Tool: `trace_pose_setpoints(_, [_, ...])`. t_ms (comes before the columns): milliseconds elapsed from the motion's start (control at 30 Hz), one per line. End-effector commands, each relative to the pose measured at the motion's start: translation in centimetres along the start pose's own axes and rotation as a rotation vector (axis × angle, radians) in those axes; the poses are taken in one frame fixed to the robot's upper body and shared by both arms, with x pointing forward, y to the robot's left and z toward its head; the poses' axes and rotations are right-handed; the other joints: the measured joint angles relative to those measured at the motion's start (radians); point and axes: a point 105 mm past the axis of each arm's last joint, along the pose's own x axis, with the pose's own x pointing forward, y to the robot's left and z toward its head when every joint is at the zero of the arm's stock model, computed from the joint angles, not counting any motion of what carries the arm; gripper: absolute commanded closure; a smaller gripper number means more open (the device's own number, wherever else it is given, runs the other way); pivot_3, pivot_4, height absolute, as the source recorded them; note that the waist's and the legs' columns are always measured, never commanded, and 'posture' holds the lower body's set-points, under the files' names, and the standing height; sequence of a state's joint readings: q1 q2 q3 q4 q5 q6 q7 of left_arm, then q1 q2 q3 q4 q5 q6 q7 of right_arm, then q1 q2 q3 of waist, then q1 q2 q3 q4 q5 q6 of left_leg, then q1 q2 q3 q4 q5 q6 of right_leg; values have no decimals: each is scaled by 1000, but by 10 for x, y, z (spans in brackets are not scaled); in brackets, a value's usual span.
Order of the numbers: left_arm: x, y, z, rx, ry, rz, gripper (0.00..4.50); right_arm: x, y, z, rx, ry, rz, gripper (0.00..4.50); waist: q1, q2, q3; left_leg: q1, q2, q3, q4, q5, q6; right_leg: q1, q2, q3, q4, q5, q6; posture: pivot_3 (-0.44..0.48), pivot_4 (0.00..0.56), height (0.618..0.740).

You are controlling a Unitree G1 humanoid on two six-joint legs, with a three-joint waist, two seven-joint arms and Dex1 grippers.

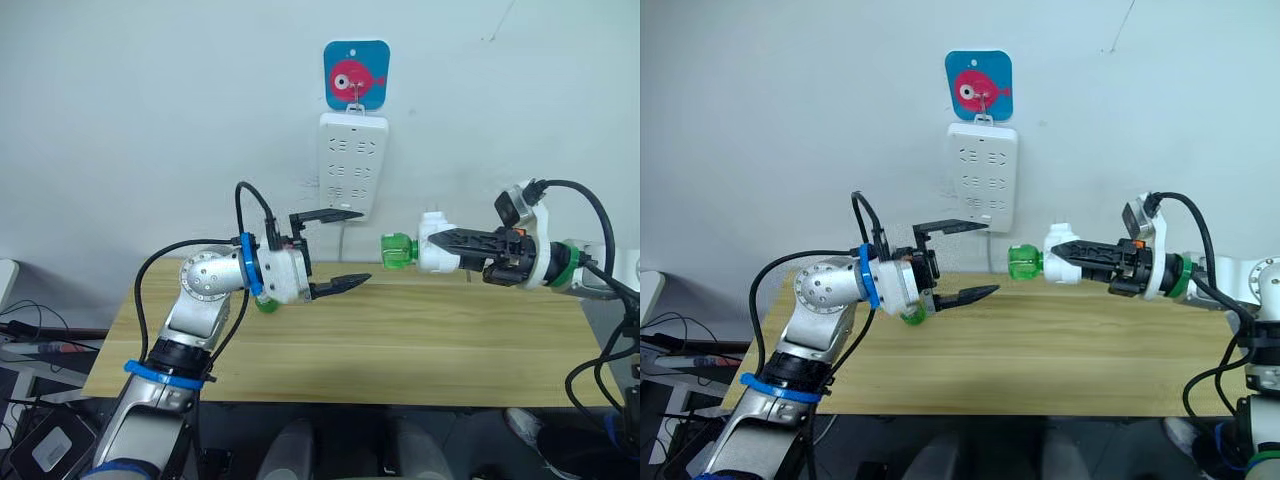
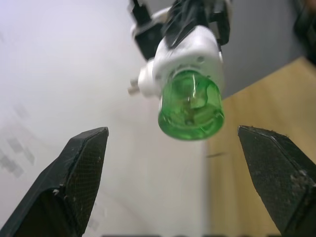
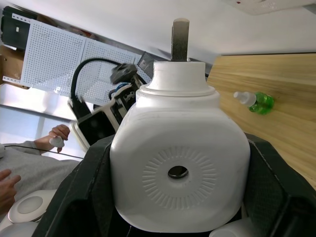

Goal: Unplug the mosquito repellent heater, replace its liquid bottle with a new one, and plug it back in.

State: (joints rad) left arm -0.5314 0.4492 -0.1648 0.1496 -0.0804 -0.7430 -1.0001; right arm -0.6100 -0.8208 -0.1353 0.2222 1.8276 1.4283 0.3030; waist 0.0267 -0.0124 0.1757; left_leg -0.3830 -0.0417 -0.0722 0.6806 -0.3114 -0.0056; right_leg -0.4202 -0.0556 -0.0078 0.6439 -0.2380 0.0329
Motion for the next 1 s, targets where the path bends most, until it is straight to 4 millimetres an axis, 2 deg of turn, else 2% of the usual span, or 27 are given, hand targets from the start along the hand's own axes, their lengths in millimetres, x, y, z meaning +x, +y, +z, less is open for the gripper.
trace_pose_setpoints(33, [7,1,7,167,-72,-13,25,1,12,5,-30,-3,43,1499,0,0,0,0,0,0,0,-1,1,0,0,0,0,0,0,56,190,740])
trace_pose_setpoints(267, [16,3,-6,217,-75,-23,25,9,17,0,-37,25,77,1499,-2,0,0,0,0,-1,0,-2,4,0,0,-2,2,0,0,41,189,740])
trace_pose_setpoints(767, [28,2,2,255,-154,-26,25,15,20,-6,-32,27,88,1499,-4,0,0,0,0,-2,0,-2,4,0,0,-3,2,0,0,25,188,740])
trace_pose_setpoints(867, [28,-2,2,237,-158,-40,637,15,21,-6,-33,27,91,1499,-4,0,0,0,0,-2,0,-2,4,0,0,-3,3,0,0,26,189,740])
trace_pose_setpoints(1000, [28,-2,2,224,-158,-41,1834,14,22,-7,-34,31,96,1499,-4,0,0,0,0,-2,0,-2,4,0,1,-3,3,0,0,27,189,740])
